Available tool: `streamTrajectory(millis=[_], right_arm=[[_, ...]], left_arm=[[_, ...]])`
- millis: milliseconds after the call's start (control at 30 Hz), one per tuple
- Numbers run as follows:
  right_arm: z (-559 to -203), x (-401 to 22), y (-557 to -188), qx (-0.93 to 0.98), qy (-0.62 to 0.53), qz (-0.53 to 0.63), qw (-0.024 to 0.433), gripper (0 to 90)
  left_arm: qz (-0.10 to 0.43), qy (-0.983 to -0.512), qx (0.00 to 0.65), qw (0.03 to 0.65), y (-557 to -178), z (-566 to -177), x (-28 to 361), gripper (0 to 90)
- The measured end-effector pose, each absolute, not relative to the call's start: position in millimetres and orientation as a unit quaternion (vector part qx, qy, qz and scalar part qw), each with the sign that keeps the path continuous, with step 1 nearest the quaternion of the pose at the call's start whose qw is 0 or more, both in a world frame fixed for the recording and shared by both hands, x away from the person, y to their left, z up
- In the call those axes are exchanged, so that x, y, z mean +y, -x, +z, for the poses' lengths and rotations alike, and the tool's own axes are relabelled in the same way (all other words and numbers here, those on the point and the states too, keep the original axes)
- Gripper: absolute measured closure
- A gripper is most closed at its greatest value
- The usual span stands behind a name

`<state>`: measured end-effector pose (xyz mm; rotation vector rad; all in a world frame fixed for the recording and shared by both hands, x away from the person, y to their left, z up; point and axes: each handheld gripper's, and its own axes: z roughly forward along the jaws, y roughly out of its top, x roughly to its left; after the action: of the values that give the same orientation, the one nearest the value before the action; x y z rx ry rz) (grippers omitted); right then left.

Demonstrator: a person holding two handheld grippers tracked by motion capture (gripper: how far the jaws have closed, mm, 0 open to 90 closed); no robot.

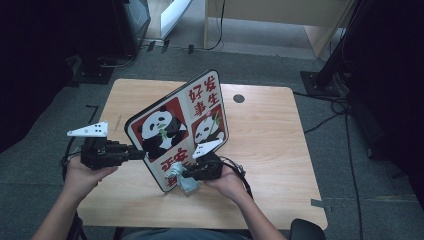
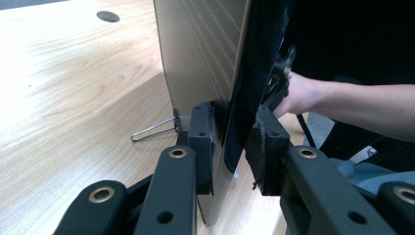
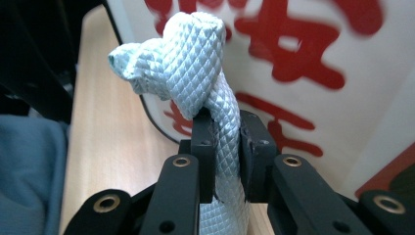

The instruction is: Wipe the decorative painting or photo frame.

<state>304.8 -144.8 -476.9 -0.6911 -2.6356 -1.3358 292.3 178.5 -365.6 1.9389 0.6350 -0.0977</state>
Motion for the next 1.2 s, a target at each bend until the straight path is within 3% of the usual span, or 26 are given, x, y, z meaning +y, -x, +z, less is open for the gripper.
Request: streamTrajectory(millis=[100, 467, 1200], right_arm=[[-466, -148, -306, -0.859, 0.229, -0.453, 0.067, 79.9], [-415, -149, -306, -0.837, 0.217, -0.499, 0.052, 80.1], [-265, -113, -335, -0.830, 0.158, -0.534, 0.017, 79.9]], left_arm=[[-0.040, -0.809, 0.265, 0.523, -292, -366, 179, 74.5], [-0.038, -0.808, 0.266, 0.524, -292, -366, 179, 74.5], [-0.036, -0.806, 0.266, 0.527, -291, -367, 178, 74.5]])
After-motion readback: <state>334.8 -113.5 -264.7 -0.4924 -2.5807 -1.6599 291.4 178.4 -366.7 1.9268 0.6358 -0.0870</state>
